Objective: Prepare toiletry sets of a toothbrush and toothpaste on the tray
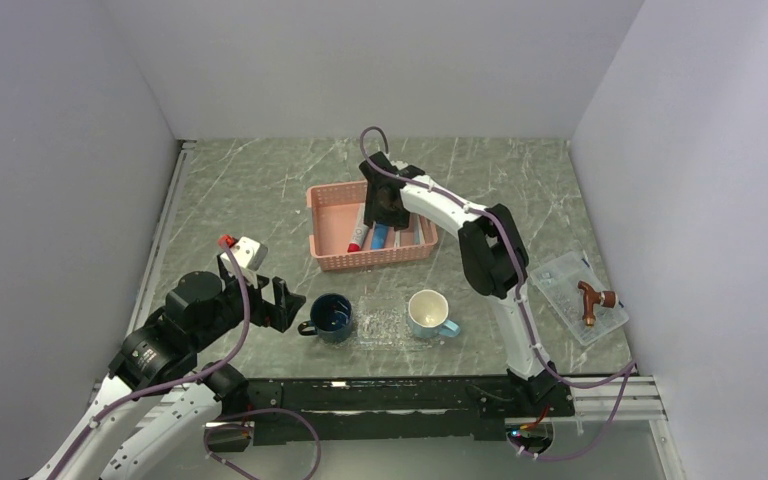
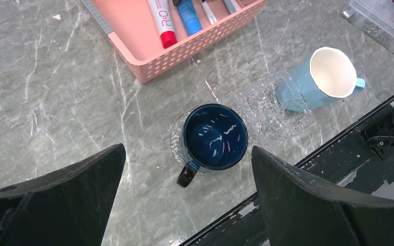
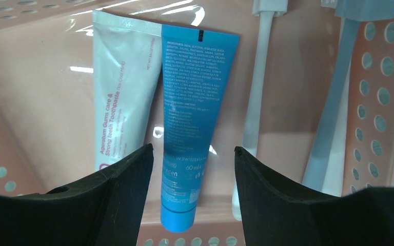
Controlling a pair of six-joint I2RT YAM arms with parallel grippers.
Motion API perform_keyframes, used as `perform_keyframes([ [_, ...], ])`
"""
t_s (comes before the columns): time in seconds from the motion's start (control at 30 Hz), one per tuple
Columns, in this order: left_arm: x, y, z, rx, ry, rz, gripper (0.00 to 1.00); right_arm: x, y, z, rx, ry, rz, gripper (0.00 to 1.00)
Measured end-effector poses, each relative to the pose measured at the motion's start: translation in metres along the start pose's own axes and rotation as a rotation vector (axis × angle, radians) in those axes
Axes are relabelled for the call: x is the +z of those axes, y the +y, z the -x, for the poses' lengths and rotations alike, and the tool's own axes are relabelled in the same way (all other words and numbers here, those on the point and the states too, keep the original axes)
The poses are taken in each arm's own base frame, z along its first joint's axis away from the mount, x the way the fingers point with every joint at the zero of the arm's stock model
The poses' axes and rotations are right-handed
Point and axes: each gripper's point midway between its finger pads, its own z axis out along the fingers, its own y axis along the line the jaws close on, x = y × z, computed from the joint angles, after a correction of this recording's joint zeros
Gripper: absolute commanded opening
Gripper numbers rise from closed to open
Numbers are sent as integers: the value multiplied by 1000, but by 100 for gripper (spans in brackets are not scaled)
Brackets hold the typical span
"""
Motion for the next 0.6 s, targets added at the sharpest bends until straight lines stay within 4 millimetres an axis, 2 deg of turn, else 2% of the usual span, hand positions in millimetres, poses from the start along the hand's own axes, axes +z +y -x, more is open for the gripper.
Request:
perform_keyframes([
  [0.27,0,0,0,0,0,0,99,21,-4,-7,10,36,-14,60],
  [0.4,0,0,0,0,2,1,100,24,0,1,21,27,-2,59],
  [0.6,2,1,-2,0,12,6,100,27,-2,4,29,28,-1,46],
])
